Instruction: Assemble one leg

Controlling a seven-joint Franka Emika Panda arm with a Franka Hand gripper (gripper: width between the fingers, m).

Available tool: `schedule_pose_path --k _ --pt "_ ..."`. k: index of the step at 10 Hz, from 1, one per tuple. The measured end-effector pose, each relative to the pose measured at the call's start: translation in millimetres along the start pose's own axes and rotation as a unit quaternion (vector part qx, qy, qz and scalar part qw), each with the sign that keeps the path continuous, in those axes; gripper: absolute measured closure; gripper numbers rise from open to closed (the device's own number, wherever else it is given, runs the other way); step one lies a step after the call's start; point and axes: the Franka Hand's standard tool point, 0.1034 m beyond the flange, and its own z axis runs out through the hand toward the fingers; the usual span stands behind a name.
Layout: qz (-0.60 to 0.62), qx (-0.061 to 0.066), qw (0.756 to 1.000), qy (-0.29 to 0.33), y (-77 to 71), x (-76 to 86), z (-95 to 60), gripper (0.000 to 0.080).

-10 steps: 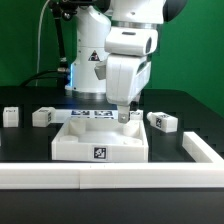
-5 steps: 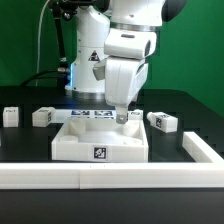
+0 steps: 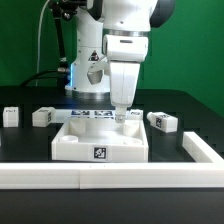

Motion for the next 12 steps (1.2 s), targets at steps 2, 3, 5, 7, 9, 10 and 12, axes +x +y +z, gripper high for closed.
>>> schedule_pose_path --k 2,3,5,7,9,10,12 --pt "0.0 0.001 1.0 0.0 -0.5 -0.2 1.0 0.015" --pt "0.0 0.001 1.0 0.0 -0.6 -0.2 1.2 0.015" --pt "0.002 0.002 1.0 0.004 -13.2 -6.1 10.7 0.015" --pt "0.007 -0.001 1.0 0.013 -37.4 -11.6 28.0 0.015" --pt "0.012 0.006 1.0 0.015 -44.3 -16.1 39.3 0.015" --pt "0.013 0.005 1.0 0.016 -44.8 -16.1 42.1 0.015" --pt "0.015 0.001 1.0 0.018 -43.4 -15.5 42.6 0.015"
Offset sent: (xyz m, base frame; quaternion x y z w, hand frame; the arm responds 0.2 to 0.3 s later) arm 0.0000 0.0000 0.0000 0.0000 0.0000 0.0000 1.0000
